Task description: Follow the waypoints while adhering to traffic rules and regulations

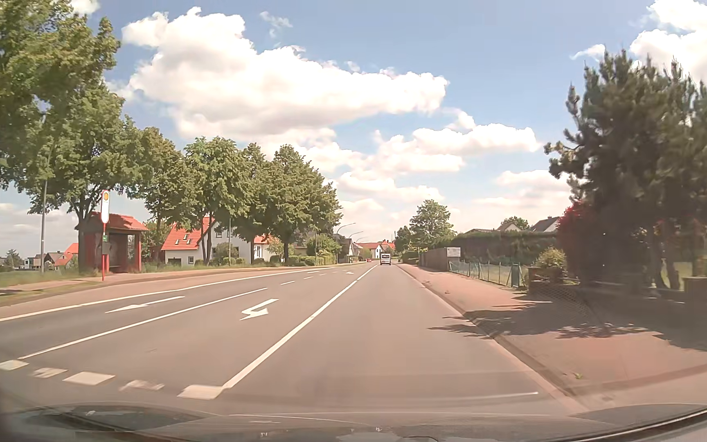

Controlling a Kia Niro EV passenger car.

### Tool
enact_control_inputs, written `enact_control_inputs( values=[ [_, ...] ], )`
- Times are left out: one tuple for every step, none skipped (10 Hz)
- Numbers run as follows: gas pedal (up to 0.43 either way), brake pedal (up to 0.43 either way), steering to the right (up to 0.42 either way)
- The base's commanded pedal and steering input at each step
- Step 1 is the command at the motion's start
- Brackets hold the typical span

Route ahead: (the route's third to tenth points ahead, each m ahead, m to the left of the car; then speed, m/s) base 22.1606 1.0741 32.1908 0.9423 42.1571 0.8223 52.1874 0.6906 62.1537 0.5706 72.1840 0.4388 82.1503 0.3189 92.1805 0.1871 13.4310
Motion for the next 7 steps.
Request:
enact_control_inputs(
  values=[
    [0.138, 0.000, 0.001],
    [0.138, 0.000, 0.001],
    [0.150, 0.000, 0.000],
    [0.150, 0.000, -0.001],
    [0.150, 0.000, -0.001],
    [0.157, 0.000, -0.001],
    [0.157, 0.000, -0.001]
  ],
)
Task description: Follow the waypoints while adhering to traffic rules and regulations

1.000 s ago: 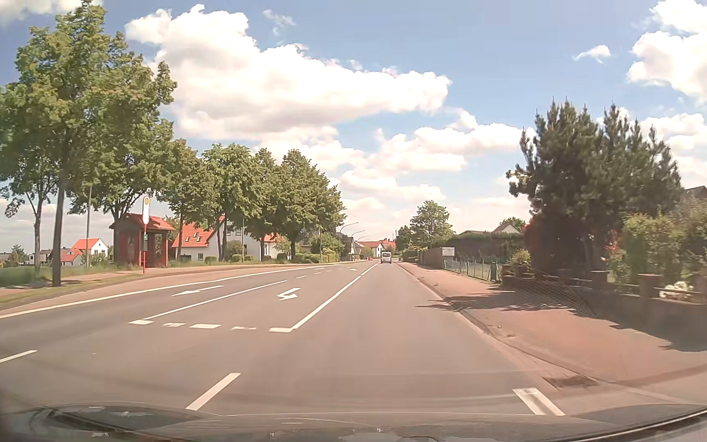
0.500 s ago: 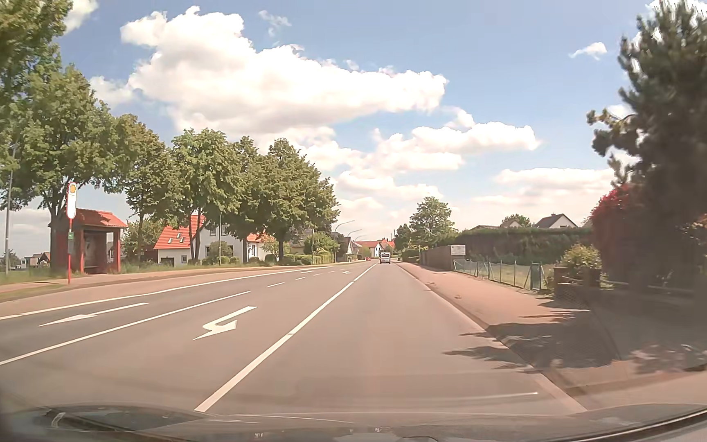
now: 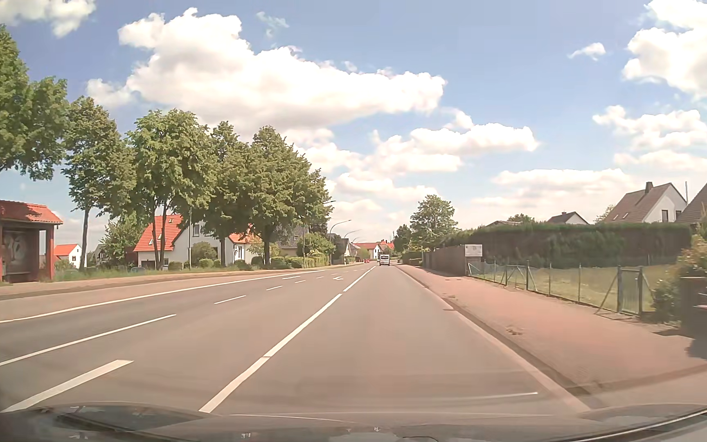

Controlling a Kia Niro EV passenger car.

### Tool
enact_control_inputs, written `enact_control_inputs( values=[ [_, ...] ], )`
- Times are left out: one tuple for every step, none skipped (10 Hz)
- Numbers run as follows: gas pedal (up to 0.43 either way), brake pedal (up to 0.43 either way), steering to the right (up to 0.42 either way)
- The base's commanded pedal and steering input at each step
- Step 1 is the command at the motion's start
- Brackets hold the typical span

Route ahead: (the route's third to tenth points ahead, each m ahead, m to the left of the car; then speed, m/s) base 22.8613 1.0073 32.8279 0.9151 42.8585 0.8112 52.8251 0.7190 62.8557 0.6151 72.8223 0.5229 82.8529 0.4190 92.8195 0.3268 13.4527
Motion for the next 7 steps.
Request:
enact_control_inputs(
  values=[
    [0.157, 0.000, -0.001],
    [0.157, 0.000, -0.002],
    [0.157, 0.000, -0.001],
    [0.169, 0.000, -0.002],
    [0.169, 0.000, -0.001],
    [0.169, 0.000, -0.001],
    [0.169, 0.000, -0.001]
  ],
)
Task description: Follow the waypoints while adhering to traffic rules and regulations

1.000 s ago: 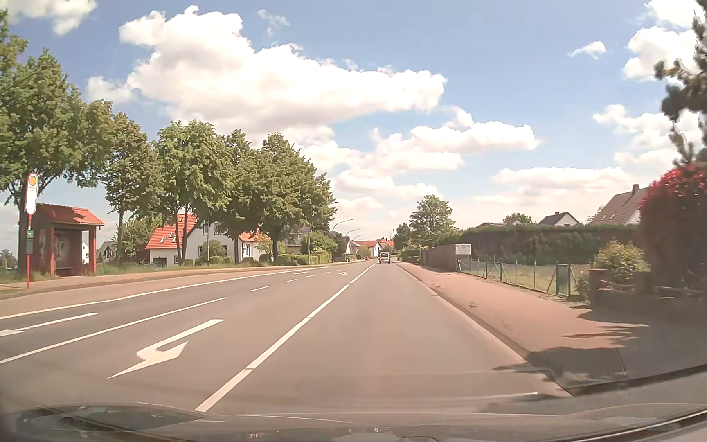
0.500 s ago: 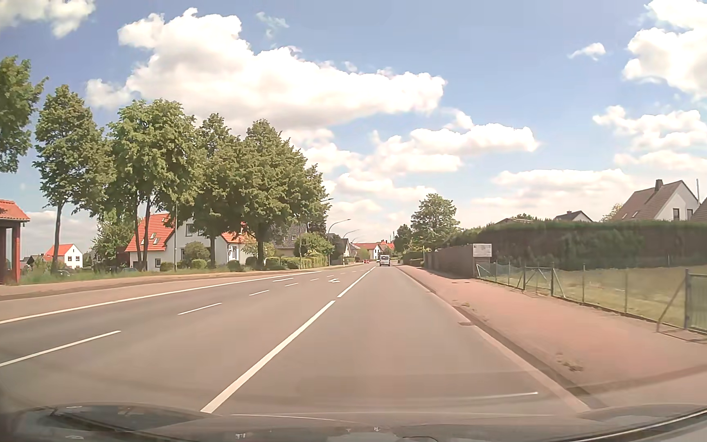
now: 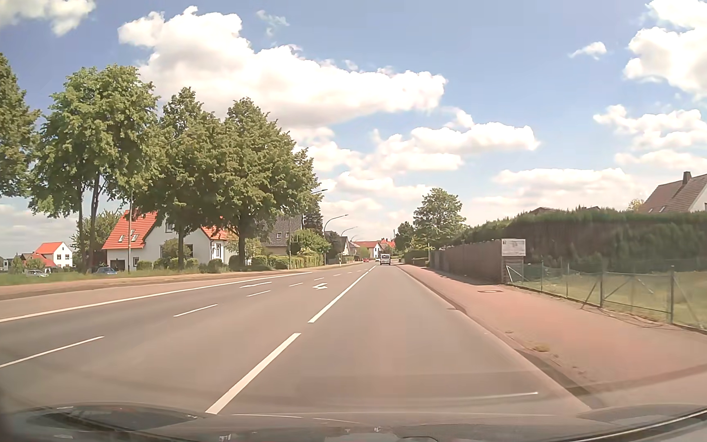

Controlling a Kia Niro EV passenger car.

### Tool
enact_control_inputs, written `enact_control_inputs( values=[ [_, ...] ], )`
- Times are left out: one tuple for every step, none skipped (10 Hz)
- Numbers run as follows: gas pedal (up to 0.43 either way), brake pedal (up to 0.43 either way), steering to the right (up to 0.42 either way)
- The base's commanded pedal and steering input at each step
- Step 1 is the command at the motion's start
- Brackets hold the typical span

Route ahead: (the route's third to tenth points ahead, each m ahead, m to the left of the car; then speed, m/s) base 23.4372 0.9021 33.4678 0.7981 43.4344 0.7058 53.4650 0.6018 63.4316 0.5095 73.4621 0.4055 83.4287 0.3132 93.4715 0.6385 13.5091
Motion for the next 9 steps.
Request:
enact_control_inputs(
  values=[
    [0.169, 0.000, -0.001],
    [0.169, 0.000, -0.001],
    [0.169, 0.000, -0.001],
    [0.169, 0.000, -0.001],
    [0.169, 0.000, -0.001],
    [0.169, 0.000, -0.001],
    [0.169, 0.000, 0.000],
    [0.169, 0.000, 0.000],
    [0.169, 0.000, 0.000]
  ],
)
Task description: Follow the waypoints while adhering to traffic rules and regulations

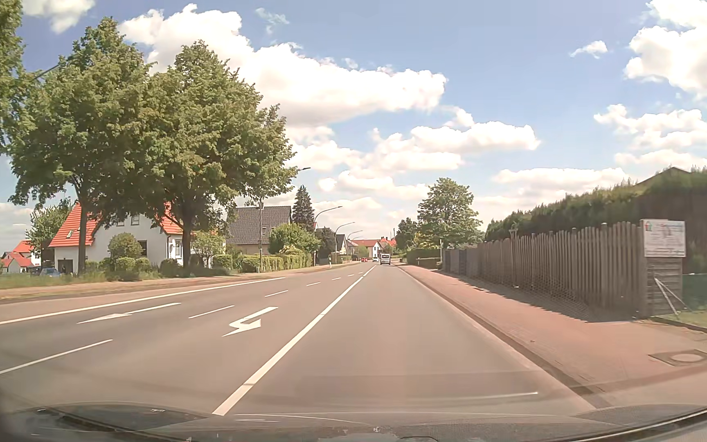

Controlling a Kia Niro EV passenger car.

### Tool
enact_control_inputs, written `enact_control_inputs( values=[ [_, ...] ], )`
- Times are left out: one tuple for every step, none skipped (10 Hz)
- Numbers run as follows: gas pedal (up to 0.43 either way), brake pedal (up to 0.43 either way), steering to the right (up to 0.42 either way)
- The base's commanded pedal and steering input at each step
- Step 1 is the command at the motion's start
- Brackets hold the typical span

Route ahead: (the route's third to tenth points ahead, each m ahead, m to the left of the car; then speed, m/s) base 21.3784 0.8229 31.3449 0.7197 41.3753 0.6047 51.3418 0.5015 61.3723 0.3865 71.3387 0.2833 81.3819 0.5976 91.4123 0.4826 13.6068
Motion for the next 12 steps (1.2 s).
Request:
enact_control_inputs(
  values=[
    [0.169, 0.000, 0.000],
    [0.169, 0.000, 0.000],
    [0.169, 0.000, 0.001],
    [0.169, 0.000, 0.000],
    [0.169, 0.000, 0.000],
    [0.169, 0.000, 0.000],
    [0.169, 0.000, 0.000],
    [0.169, 0.000, 0.000],
    [0.169, 0.000, 0.000],
    [0.169, 0.000, -0.002],
    [0.157, 0.000, -0.002],
    [0.157, 0.000, -0.003]
  ],
)
